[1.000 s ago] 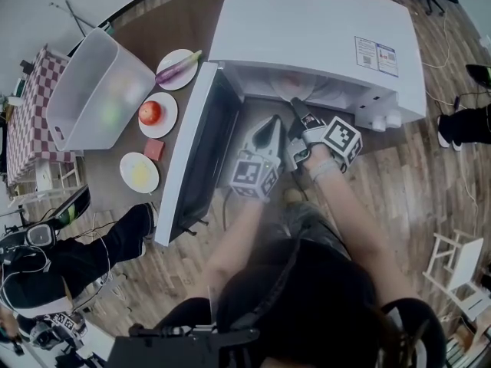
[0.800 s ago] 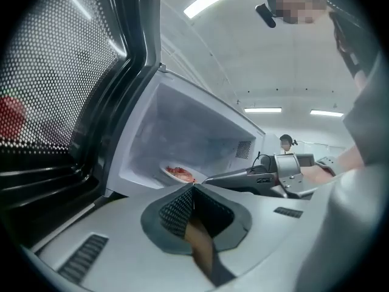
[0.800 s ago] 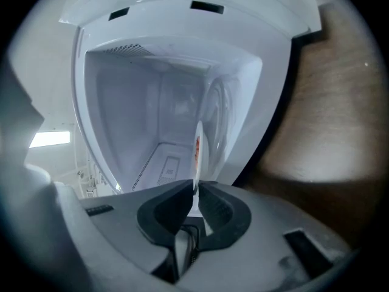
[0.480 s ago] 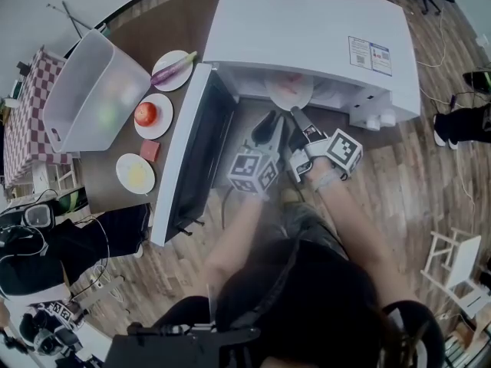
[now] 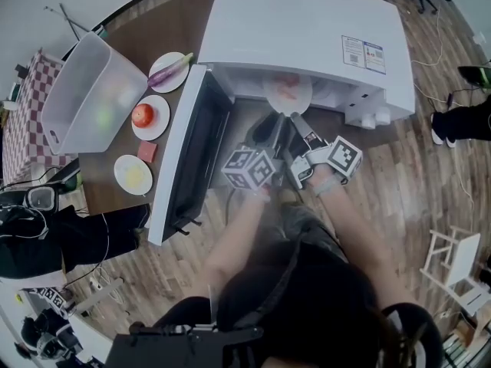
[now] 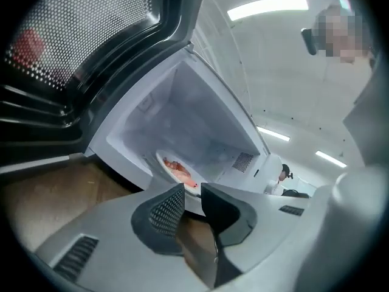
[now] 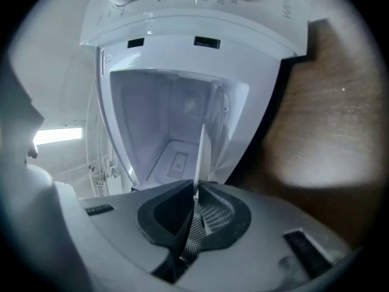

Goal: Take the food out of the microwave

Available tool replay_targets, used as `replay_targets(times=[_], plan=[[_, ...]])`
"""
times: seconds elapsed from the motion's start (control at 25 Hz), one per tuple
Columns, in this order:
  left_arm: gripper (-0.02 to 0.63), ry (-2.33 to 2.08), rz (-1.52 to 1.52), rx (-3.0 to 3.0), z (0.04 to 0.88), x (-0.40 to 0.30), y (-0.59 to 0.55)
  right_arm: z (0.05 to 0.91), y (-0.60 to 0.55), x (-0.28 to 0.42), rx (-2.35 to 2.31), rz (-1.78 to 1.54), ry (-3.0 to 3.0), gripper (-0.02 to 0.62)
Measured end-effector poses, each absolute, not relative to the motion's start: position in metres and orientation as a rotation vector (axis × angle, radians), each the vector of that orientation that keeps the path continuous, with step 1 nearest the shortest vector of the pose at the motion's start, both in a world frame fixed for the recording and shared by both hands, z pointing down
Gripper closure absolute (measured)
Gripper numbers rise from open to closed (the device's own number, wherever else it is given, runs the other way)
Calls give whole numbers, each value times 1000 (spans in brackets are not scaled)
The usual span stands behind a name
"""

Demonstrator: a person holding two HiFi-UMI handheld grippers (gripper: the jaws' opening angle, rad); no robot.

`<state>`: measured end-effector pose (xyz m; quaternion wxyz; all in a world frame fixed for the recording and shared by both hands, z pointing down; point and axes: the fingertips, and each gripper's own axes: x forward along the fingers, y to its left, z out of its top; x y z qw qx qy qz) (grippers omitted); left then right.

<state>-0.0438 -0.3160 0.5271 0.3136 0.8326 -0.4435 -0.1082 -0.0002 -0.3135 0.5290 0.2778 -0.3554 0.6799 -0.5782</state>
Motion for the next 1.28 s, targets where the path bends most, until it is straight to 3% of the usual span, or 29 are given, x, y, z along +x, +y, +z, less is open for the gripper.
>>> replay_targets(times=[0.2,0.56,0.92,1.04,1.28], plan=[[485,-1104,-320,2091,533,-43,-317,531,-312,3,-942,-1565,1796,574],[485,-986,-470,1930,536,-36,-319,531,-308,7,-937,-1572,1806,574],[544,-952,-516,1879,536,-31,-319,534,-305,5,-936,-1581,1870,563],[549,-950,-523,1869,536,-33,-319,539,-309,10,-1004,-1587,1876,514],[554,-941,-525,1855,537,-34,-318,545,-324,22,-1054,-1586,1832,527]])
